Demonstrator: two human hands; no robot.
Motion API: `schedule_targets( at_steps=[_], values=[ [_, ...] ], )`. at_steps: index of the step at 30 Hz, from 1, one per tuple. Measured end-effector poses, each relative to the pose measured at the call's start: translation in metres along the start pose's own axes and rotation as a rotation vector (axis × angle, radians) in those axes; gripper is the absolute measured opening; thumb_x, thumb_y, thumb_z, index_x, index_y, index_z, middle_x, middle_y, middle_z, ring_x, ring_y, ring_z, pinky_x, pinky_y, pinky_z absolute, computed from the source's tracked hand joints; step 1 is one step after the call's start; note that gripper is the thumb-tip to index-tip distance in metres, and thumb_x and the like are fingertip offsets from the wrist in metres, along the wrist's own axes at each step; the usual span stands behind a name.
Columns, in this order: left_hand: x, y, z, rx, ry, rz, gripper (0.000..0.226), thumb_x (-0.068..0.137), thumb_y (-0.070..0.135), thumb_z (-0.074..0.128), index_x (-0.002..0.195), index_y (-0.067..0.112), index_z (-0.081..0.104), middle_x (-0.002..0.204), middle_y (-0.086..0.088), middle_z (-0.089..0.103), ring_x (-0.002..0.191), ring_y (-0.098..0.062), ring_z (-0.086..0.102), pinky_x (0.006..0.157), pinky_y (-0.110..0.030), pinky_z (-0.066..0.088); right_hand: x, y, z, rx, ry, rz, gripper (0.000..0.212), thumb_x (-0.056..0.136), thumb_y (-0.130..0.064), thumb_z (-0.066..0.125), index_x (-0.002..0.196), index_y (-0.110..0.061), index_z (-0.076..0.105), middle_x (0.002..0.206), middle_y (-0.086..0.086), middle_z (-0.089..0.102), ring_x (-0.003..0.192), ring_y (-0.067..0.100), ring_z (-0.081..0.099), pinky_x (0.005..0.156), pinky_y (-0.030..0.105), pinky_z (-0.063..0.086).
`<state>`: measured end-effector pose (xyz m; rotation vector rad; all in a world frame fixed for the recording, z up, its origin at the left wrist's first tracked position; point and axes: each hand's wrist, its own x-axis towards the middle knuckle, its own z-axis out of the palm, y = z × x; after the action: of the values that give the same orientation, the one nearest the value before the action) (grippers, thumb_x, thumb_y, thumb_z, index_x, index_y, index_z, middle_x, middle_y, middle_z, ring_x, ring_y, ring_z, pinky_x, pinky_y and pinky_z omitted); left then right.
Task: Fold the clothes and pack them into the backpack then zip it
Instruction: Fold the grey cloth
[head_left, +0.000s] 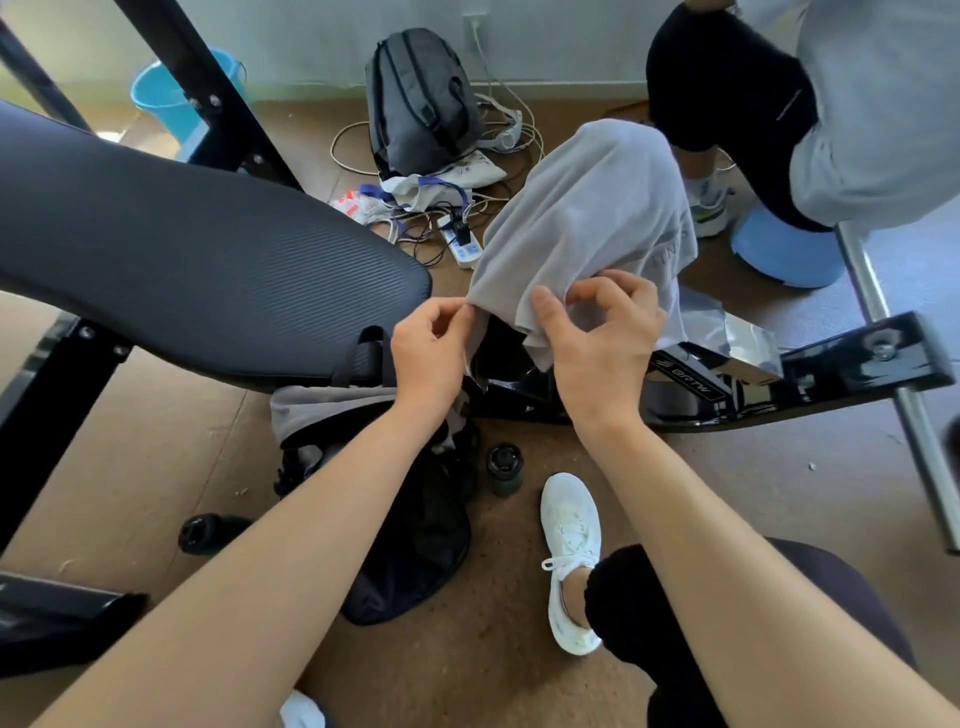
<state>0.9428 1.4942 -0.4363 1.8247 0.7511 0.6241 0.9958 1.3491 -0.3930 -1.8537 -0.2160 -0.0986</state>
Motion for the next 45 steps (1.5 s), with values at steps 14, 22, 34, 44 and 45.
schedule_targets(
  at_steps=[14,22,34,44,45],
  values=[
    [0.008,0.059,0.000,0.042,-0.211,0.502,0.016,0.096,0.011,0.068,0.110,0.009,0.077,0.100,0.008,0.075,0.094,-0.002,0.068,0.085,-0.024,0.053,0.011,-0.001,-0.007,0.330,0.079,0.250,0.018,0.094,-0.037,0.069,0.095,-0.019,0.070,0.104,0.005,0.066,0.093,0.014,0.065,0.088,0.032,0.057],
    [0.003,0.075,-0.005,-0.463,-0.142,-0.071,0.026,0.107,0.016,0.051,0.088,0.014,0.069,0.080,0.006,0.065,0.074,-0.001,0.059,0.072,-0.017,0.049,0.035,-0.001,-0.015,0.717,0.101,0.688,0.055,0.092,-0.025,0.075,0.140,-0.013,0.050,0.120,0.000,0.063,0.100,0.015,0.069,0.082,0.027,0.059],
    [0.005,0.063,-0.008,-0.412,-0.186,-0.085,0.025,0.106,0.027,0.053,0.096,0.022,0.075,0.102,-0.003,0.071,0.101,-0.017,0.062,0.099,-0.036,0.051,0.064,0.006,-0.027,0.859,0.145,0.859,0.037,0.088,-0.034,0.078,0.118,-0.017,0.064,0.114,0.003,0.074,0.097,0.015,0.072,0.068,0.026,0.055],
    [-0.002,0.058,-0.002,-0.234,-0.290,-0.105,0.023,0.101,0.016,0.058,0.091,-0.003,0.066,0.087,-0.011,0.057,0.084,-0.021,0.053,0.081,-0.037,0.045,0.054,-0.005,-0.015,0.238,-0.107,-0.214,0.030,0.101,-0.010,0.056,0.128,-0.011,0.068,0.075,-0.006,0.048,0.075,0.015,0.046,0.072,0.028,0.045],
    [-0.004,0.059,-0.004,-0.246,-0.308,-0.095,0.026,0.100,0.018,0.058,0.099,-0.006,0.068,0.091,-0.013,0.061,0.088,-0.022,0.056,0.083,-0.039,0.046,0.051,-0.005,-0.010,0.088,-0.186,-0.320,0.035,0.100,-0.013,0.056,0.131,-0.022,0.067,0.076,-0.012,0.047,0.080,0.016,0.045,0.076,0.032,0.045]
  ],
)
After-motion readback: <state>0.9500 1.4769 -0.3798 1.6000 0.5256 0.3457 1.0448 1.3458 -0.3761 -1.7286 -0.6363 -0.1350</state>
